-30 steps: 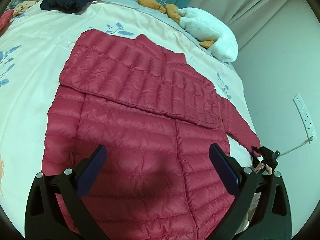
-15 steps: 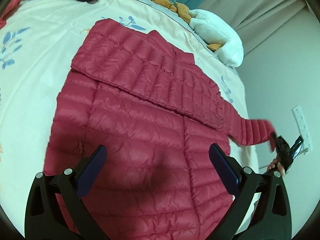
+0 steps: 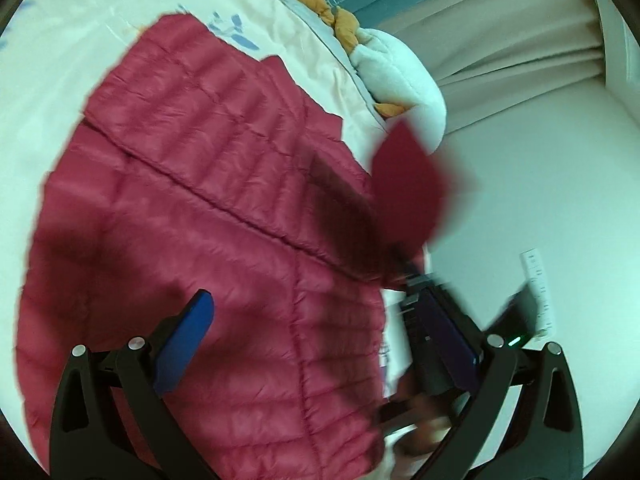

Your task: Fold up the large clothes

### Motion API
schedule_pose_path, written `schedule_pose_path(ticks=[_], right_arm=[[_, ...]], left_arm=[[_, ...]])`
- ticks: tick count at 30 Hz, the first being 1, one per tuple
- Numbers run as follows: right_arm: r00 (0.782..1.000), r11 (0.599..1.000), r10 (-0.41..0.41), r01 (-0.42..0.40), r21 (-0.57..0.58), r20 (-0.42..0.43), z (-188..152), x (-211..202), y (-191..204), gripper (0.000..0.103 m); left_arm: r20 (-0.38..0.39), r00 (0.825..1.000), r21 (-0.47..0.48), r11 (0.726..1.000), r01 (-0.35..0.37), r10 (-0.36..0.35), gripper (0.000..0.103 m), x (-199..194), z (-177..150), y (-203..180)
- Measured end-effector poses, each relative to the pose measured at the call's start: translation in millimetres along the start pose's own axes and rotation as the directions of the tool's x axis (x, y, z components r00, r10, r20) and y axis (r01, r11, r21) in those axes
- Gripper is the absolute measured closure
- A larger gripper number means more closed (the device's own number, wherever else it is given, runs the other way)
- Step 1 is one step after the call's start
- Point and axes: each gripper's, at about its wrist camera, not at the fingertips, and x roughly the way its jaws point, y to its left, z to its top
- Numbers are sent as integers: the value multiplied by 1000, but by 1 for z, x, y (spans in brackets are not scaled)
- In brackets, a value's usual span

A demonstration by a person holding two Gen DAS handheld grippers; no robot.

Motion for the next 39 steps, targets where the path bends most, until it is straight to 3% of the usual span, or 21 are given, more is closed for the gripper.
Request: schedule_pose_path(ticks=[4,8,12,15,17,18,19,21,22,24,28,31,35,39], right_arm=[[999,998,36,-35,53,-19,-6,6,-3,89],[996,984,89,-89,151,4,-3,1,-23,89],[993,980,119,-119,158,7,0,3,-13,88],[989,975,146,-148,168,25,1,-3,-13,87],[988,972,154,-156,176,25,2,-3,-14,87],[988,971,156,-157,180,21,1,-3,-15,86],[987,970,159,-158,187,14,1,-3,-17,78],[982,958,185,-186,218,27,0,-9,-26,65],[980,952,196,-200,233,41,-1,-14,-31,57],[976,938,205,-219,270,79,-3,-26,-44,52],[974,880,175,-220,420,144,-9,-36,-95,52],[986,834,131,-167,525,106,-15,-24,-127,60],[999,863,43,-34,505,-6,-14,0,-135,65],[997,903,-1,34,429,-77,-11,22,-123,67]], left_arm=[[-74,995,-68,996,60,-65,1,30,17,12],[-123,990,-128,990,58,-74,1,55,21,20],[-107,992,-146,988,55,-71,2,71,23,18],[-83,993,-155,985,75,-89,33,80,30,13],[-91,992,-157,985,77,-92,47,89,34,8],[-94,992,-154,985,73,-88,63,92,37,7],[-90,992,-155,985,72,-87,80,95,38,5],[-68,995,-142,988,65,-75,87,93,41,1],[-43,998,-117,992,42,-47,89,88,44,-3],[3,1000,-66,998,-1,2,89,76,50,-8],[69,994,42,995,-91,88,89,55,66,-19],[110,982,99,981,-165,154,89,44,76,-21],[118,967,152,958,-243,226,89,42,87,-14],[102,946,180,930,-322,308,89,46,87,1]])
